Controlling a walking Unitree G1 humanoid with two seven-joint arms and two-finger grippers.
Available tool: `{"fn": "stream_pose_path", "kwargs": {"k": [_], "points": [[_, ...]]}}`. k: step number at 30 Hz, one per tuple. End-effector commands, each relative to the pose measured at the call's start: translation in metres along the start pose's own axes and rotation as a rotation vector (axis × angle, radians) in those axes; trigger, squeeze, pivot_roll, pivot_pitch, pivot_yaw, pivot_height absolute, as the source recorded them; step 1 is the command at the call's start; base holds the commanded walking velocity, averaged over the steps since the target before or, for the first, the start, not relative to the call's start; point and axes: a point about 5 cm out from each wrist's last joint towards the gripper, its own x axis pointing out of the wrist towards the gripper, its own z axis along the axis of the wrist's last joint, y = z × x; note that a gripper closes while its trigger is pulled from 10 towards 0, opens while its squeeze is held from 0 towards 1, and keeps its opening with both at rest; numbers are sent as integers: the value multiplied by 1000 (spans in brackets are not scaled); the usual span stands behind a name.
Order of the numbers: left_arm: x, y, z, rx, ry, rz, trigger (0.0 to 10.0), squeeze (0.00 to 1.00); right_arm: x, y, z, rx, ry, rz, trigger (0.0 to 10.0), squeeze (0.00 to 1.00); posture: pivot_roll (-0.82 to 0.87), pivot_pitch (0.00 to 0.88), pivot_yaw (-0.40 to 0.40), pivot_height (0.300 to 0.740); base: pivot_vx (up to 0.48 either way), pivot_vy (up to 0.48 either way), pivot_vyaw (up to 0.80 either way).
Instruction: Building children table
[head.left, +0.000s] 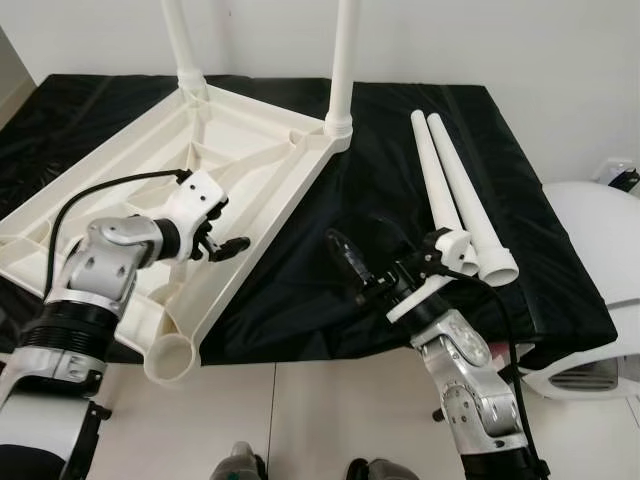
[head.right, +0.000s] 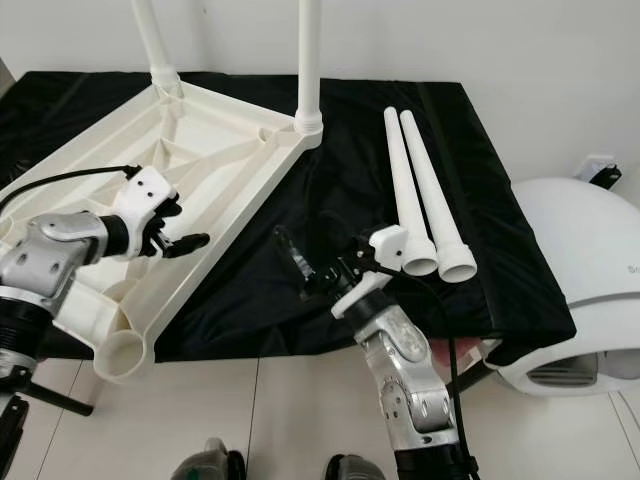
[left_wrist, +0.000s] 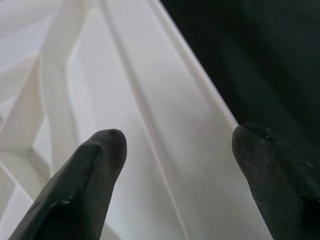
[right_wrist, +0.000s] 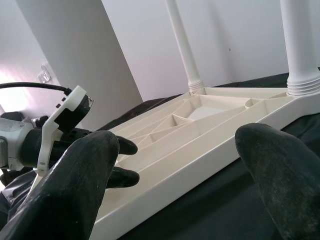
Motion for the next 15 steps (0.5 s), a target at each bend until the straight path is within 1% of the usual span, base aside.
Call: {"fn": "stream_pose_path", "kwargs": {"k": [1, 4, 6, 8, 11, 12, 14, 15], "points": [[-6, -7, -11, -8, 50, -57, 10000, 0, 0, -4, 0, -7, 10, -1, 10000, 0, 48, 53, -7, 740, 0, 0, 0], [-8, -11, -14, 3, 64, -75, 10000, 0, 0, -4, 0, -9, 11, 2, 10000, 0, 51, 52, -10, 740, 0, 0, 0], [-7, -19, -21, -10, 93, -94, 10000, 0, 2, -4, 0, -11, 11, 7, 10000, 0, 51, 51, -17, 740, 0, 0, 0], [-7, -19, -21, -10, 93, -94, 10000, 0, 2, -4, 0, -11, 11, 7, 10000, 0, 51, 51, -17, 740, 0, 0, 0], [1, -36, -30, 7, 142, -136, 10000, 0, 2, -6, 2, -19, 12, 12, 10000, 0, 44, 56, -25, 740, 0, 0, 0], [1, -36, -30, 7, 142, -136, 10000, 0, 2, -6, 2, -19, 12, 12, 10000, 0, 44, 56, -25, 740, 0, 0, 0], [8, -44, -35, -10, 178, -147, 10000, 0, 2, -6, 3, -21, 13, 13, 10000, 0, 41, 57, -25, 740, 0, 0, 0], [8, -44, -35, -10, 178, -147, 10000, 0, 2, -6, 3, -21, 13, 13, 10000, 0, 41, 57, -25, 740, 0, 0, 0]]}}
